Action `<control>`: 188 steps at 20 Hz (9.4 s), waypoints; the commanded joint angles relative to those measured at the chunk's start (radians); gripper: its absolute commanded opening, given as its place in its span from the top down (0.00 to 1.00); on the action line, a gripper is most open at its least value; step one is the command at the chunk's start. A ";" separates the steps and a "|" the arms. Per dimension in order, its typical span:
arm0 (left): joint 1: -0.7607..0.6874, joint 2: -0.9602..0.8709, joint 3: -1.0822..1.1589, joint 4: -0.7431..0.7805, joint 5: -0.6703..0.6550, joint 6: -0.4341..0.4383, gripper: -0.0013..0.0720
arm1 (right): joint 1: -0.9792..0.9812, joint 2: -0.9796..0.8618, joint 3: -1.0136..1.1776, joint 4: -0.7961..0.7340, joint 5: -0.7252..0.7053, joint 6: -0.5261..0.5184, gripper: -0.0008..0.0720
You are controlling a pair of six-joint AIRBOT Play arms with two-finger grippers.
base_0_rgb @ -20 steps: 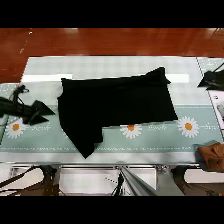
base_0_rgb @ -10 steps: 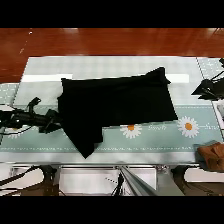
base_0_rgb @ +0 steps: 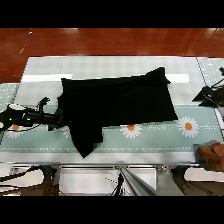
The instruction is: Fold the shirts.
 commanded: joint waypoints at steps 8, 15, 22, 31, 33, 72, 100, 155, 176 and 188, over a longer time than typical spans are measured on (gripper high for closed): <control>0.003 0.006 0.000 -0.001 -0.024 0.030 0.95 | 0.036 0.000 -0.247 0.124 -0.118 -0.066 0.30; 0.003 0.006 0.002 -0.004 -0.024 0.041 0.95 | 0.143 0.000 -0.351 0.124 -0.220 -0.015 0.22; 0.004 0.067 0.111 -0.018 -0.048 0.060 0.95 | 0.223 0.039 -0.280 0.261 -0.217 -0.061 0.95; 0.003 0.603 0.851 -0.182 0.075 0.127 0.95 | 0.222 0.490 0.307 0.430 -0.415 -0.088 0.95; 0.003 0.691 1.006 -0.138 0.170 0.156 0.95 | 0.222 0.587 0.402 0.381 -0.514 -0.050 0.95; -0.259 -0.053 0.744 0.435 0.280 -0.225 0.95 | 0.398 -0.199 0.543 -0.187 -0.338 0.196 0.95; -0.279 -0.337 0.836 0.452 -0.191 -0.285 0.44 | 0.391 -0.397 0.543 -0.203 0.144 0.171 0.48; -0.143 0.116 -0.018 0.078 -0.029 0.015 0.95 | 0.209 0.280 -0.645 0.151 -0.271 0.059 0.95; -0.124 -0.451 0.861 -0.168 -0.024 -0.001 0.95 | 0.322 -0.118 -0.086 0.442 -0.814 0.003 0.95; -0.025 -0.487 0.956 -0.168 -0.304 -0.047 0.52 | 0.279 -0.072 -0.086 0.061 -0.755 -0.048 0.38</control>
